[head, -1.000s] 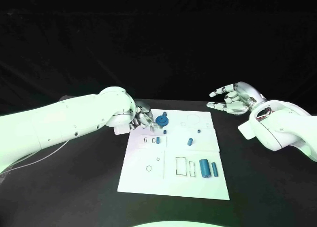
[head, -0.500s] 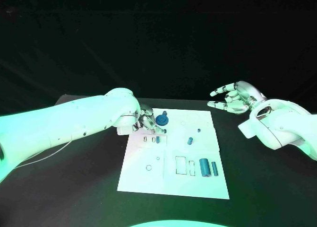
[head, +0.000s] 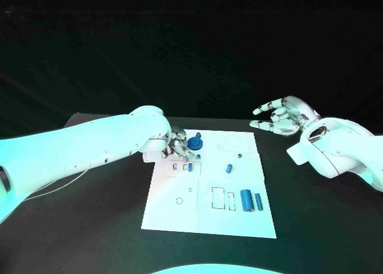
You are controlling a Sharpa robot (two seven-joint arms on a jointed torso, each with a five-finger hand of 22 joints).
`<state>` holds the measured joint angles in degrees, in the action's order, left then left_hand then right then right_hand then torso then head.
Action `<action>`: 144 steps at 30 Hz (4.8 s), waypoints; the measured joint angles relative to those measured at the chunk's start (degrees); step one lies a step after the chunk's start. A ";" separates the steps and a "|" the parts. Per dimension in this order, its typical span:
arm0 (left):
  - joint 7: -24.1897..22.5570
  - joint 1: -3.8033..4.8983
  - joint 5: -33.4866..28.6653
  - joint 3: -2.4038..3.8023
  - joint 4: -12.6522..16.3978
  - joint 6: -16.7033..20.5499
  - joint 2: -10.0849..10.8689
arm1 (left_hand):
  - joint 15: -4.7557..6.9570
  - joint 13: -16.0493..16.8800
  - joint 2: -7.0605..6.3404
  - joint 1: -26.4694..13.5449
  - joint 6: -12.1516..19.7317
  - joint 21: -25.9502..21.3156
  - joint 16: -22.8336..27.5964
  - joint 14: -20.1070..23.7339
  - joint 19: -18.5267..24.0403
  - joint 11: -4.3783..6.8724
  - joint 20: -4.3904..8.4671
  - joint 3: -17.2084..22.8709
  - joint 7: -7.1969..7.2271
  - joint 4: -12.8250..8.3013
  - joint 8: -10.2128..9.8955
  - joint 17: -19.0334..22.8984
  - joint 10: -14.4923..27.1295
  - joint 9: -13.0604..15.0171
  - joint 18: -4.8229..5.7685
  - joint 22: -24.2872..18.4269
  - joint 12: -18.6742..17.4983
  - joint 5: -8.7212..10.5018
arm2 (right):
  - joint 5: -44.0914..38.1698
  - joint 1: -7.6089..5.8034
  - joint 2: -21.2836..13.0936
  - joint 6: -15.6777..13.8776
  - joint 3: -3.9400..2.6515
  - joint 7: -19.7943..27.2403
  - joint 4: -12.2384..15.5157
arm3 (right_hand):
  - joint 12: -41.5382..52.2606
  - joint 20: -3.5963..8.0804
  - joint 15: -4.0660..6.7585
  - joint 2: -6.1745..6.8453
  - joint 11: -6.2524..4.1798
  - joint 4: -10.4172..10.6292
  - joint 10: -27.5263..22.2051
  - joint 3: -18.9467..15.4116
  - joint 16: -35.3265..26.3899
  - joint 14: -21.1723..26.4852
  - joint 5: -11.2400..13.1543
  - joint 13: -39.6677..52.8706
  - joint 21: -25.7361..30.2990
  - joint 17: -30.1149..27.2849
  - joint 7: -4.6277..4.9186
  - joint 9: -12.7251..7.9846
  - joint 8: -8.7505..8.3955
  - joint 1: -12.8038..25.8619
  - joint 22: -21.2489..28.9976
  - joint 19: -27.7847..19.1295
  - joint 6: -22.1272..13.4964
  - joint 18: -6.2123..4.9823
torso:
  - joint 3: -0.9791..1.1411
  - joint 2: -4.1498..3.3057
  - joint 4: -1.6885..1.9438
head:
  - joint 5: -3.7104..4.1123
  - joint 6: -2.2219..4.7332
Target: Assemble the parts on the task board
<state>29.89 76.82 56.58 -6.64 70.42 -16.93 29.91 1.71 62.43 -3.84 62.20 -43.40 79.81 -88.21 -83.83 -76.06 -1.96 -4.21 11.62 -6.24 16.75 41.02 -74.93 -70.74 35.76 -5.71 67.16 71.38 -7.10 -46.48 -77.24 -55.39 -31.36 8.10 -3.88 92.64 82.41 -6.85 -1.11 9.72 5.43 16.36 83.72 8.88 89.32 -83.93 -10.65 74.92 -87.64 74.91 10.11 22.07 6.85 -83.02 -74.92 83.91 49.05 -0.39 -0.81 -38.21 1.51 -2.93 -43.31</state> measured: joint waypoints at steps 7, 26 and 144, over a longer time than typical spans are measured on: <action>0.15 -0.12 -0.06 -0.13 -0.44 -0.69 -0.04 | -0.20 0.13 0.47 0.48 0.00 0.00 0.00 -0.20 0.01 0.00 -0.01 0.00 0.00 0.00 -0.32 0.00 0.00 0.00 0.00 0.06 0.22 0.00 | -0.01 0.00 -0.08 0.06 0.00 -0.06 -0.02 | 0.00 0.00 0.00 0.00 0.00 0.00 0.00 0.00 0.00 0.00 0.00 -0.01 0.00 0.00 0.00 0.00 0.00 0.00 0.00 0.00 0.00 0.00 | -0.02 0.04 0.04 | 0.04 -0.26; 0.35 -0.71 -0.48 -0.44 -0.67 -2.16 -0.43 | -0.20 0.39 1.22 1.22 -0.83 0.22 0.00 -0.20 0.01 0.01 0.00 0.00 0.00 0.00 -0.69 0.01 0.00 0.15 0.00 0.30 0.48 -0.21 | 0.00 -0.01 0.00 0.17 0.00 -0.13 -0.18 | 0.00 -0.01 0.00 -0.24 0.00 0.00 0.00 0.00 0.00 0.00 -0.33 -0.01 0.00 0.00 0.00 0.00 0.00 0.24 0.01 0.00 0.00 0.00 | 0.01 0.07 0.07 | 0.14 -0.59; -0.15 -4.19 5.29 -0.44 9.71 15.05 6.67 | 0.85 3.25 -5.56 4.54 -3.42 2.22 -1.61 -0.22 -1.54 1.86 0.71 30.53 1.52 -4.91 -0.29 -0.02 -4.13 13.06 0.90 4.04 1.66 0.00 | -1.27 0.02 0.44 1.17 0.03 -0.80 -1.55 | 0.00 -0.01 -0.01 0.08 0.00 0.00 0.00 0.31 0.00 0.00 -0.78 -0.01 0.00 0.01 0.00 -0.04 0.44 0.52 -0.03 -0.01 0.00 0.00 | 0.04 0.04 0.14 | -0.55 -1.59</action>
<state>29.74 72.63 61.87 -7.08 80.13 -1.88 36.58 2.56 65.68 -9.40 66.74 -46.82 82.03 -89.82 -84.04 -77.60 -0.10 -3.50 42.15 -4.71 11.85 40.73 -74.95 -74.87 48.82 -4.81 71.20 73.04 -7.10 -47.76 -77.22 -54.96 -30.19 8.13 -4.67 91.10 82.41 -6.86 -1.12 9.81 5.43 16.36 83.72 9.20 89.32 -83.93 -11.43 74.91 -87.64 74.92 10.11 22.03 7.29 -82.50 -74.94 83.90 49.05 -0.40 -0.76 -38.17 1.64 -3.48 -44.90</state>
